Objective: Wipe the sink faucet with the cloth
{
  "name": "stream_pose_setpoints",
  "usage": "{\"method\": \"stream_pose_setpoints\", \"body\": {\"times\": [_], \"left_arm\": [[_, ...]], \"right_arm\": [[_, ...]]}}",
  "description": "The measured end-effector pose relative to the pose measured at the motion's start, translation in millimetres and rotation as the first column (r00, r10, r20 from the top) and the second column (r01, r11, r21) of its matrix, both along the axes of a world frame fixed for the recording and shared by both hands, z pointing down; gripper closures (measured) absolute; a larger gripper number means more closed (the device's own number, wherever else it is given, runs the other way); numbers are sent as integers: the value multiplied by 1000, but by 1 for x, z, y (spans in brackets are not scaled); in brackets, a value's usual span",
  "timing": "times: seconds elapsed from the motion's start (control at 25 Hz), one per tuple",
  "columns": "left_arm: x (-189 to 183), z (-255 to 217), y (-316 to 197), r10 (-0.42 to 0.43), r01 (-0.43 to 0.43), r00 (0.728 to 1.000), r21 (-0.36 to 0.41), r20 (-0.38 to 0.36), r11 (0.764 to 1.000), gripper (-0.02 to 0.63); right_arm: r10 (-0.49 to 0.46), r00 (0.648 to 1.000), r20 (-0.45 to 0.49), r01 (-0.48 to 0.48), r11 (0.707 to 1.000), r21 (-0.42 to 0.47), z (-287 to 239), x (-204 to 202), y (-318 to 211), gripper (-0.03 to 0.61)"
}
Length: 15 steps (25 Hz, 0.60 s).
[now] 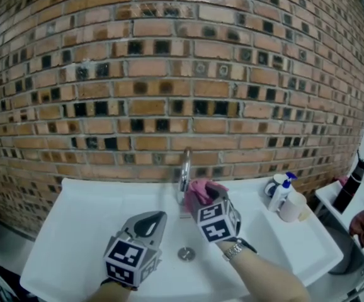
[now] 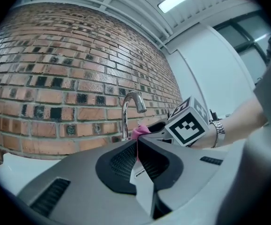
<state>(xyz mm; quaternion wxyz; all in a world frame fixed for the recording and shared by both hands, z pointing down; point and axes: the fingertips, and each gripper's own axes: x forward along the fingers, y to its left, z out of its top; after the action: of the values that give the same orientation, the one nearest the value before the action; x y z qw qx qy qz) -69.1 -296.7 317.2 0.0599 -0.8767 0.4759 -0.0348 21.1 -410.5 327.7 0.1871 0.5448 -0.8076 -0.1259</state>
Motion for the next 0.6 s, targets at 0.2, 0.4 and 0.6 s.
{"method": "stream_pose_setpoints", "body": {"times": [0.2,0.4,0.6], "left_arm": [[2,-7,3,12,-12,1000,14,-14,1000,603],[3,-5,4,16,-15,1000,7,-13,1000,603],[4,-8,5,18,-18,1000,10,-20,1000,603]], "right_arm": [[11,999,-43,-10,1000,1,2,-7,-7,439],[21,996,-81,-21,1000,-6,-1,-11,-12,439],[34,993,-111,-34,999,7,-15,-10,-15,439]]}}
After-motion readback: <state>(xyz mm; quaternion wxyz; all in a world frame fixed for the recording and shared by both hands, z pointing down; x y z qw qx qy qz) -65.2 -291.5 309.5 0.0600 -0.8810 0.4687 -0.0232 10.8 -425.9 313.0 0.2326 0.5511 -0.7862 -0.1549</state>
